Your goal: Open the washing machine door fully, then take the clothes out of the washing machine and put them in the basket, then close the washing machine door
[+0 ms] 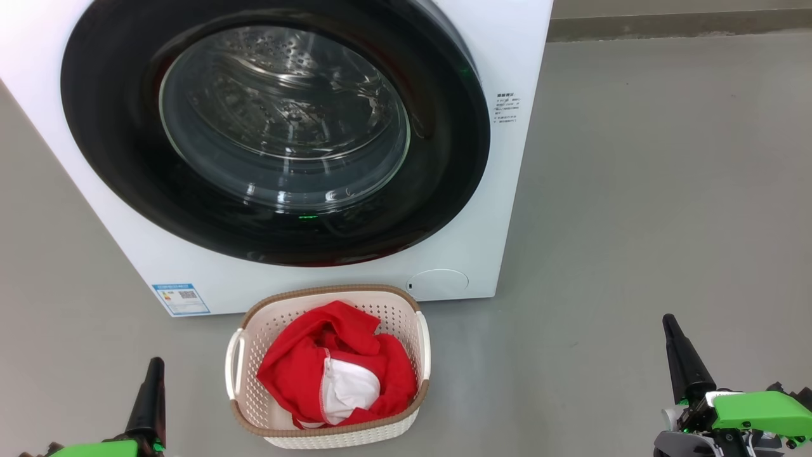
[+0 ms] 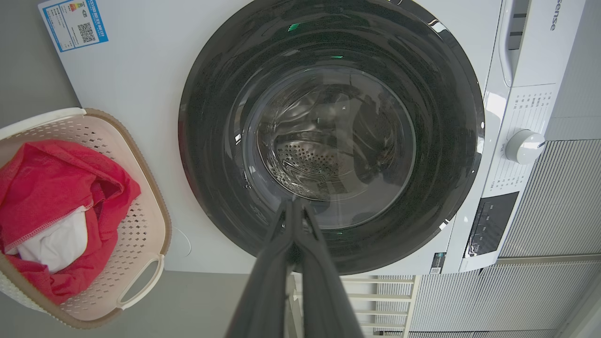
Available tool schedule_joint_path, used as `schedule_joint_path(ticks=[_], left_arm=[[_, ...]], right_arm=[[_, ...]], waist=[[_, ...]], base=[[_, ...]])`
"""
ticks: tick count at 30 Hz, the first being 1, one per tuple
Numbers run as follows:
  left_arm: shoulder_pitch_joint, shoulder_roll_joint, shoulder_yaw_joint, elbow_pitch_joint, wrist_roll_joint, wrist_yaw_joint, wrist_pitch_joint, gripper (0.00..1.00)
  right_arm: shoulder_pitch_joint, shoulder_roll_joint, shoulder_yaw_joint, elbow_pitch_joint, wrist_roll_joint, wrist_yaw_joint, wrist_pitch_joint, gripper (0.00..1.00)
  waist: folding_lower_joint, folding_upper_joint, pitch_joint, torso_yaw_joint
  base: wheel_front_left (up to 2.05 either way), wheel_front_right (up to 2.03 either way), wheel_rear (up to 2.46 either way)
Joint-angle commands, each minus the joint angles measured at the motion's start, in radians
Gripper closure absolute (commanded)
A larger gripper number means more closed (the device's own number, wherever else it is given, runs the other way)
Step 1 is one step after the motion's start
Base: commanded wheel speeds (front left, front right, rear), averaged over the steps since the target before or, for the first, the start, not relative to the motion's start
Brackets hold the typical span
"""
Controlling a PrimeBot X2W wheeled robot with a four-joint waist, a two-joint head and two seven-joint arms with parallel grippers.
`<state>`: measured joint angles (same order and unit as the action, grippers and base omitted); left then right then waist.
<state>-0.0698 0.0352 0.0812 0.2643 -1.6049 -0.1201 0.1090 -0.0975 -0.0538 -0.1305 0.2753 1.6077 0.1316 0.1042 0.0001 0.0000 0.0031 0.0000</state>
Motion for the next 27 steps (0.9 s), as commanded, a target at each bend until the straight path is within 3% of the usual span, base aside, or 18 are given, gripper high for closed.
schedule_joint_path(ticks=[1,27], left_arm=[[-0.038,0.015,0.034,-0.019,-0.003,-0.011,0.005,1.0],[-0.038,0.015,0.034,-0.019,-0.003,-0.011,0.005,1.0]], right_arm=[[-0.01,-0.001,0.022,-0.031,0.005,-0.001,0.005,1.0],[-0.01,0.001,0.02,-0.031,0.003,-0.001,0.006,1.0]], waist=[[-0.0001,0.0,0.0,0.0],[-0.0001,0.0,0.0,0.0]], base=[[0.0,0.0,0.0],[0.0,0.0,0.0]])
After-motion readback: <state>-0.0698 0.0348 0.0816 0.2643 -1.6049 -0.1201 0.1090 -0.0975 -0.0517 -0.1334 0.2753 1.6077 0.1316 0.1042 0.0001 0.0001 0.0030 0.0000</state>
